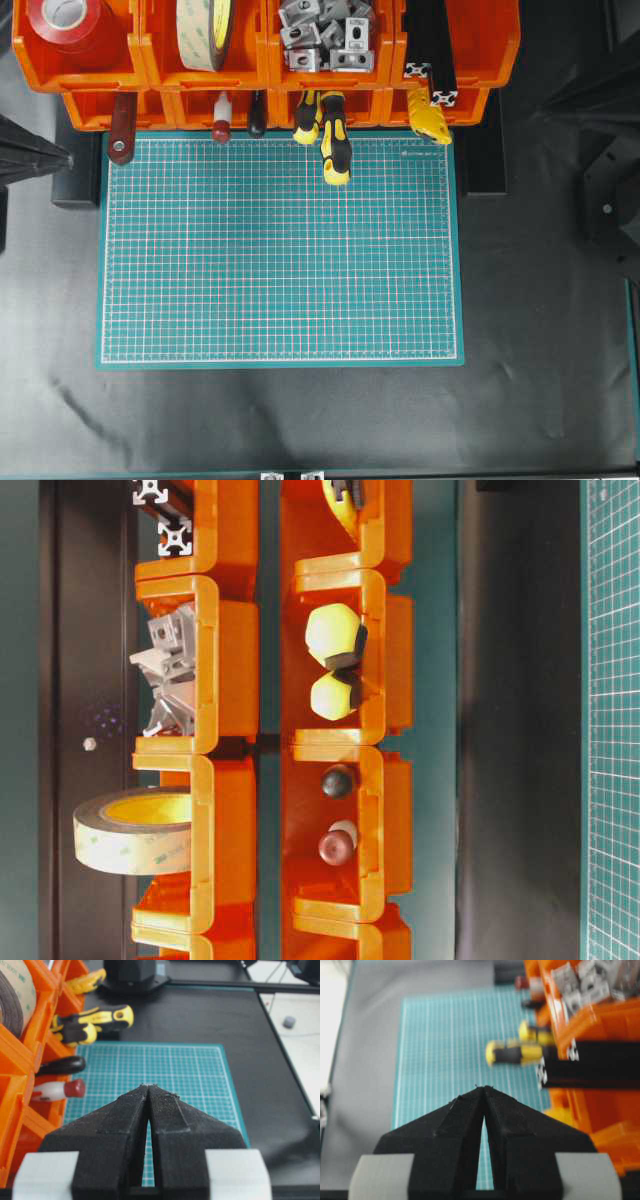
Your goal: Pick corner brachets from container rack with right arm.
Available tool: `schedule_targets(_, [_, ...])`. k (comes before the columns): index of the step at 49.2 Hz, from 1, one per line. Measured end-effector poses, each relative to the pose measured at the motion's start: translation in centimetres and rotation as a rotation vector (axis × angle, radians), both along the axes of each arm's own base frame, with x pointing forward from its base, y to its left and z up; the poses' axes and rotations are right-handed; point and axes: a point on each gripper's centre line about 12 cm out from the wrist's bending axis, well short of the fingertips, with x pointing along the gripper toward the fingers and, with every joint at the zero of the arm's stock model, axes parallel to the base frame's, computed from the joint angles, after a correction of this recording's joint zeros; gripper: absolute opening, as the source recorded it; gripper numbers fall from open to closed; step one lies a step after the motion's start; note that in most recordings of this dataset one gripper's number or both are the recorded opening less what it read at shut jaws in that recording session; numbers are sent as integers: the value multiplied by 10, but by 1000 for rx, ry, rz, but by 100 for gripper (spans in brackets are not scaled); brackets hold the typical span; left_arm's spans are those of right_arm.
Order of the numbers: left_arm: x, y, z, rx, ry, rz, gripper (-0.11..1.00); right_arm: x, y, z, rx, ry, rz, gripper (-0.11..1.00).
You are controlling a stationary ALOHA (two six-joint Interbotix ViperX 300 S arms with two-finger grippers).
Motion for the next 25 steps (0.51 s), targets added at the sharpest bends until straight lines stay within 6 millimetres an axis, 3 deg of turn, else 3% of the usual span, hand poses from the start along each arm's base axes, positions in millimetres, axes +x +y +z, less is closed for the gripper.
schedule_targets(9, [0, 0, -2, -13, 19, 5, 0, 7, -5, 38, 2, 81, -26, -1])
schedule_targets(25, [-1, 0, -2, -20, 22, 7, 0, 54, -25, 62, 3, 207, -94, -1])
